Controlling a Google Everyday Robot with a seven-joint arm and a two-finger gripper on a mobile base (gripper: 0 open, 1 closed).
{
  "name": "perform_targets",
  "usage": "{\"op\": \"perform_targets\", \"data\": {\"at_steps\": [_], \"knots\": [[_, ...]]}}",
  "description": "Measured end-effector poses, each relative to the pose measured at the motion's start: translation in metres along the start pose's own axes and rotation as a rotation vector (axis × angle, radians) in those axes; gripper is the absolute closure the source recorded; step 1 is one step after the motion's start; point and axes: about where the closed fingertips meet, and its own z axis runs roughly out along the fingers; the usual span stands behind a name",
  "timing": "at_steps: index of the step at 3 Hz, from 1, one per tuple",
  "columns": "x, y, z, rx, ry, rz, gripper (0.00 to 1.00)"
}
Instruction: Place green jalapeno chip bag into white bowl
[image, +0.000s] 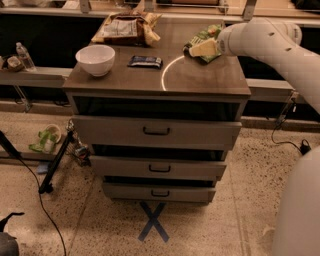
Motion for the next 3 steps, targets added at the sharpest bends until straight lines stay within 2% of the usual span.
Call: {"op": "perform_targets", "data": {"at_steps": [3], "knots": [[0.018,0.0,0.07,-0.001,0.008,0.042,0.0]]}}
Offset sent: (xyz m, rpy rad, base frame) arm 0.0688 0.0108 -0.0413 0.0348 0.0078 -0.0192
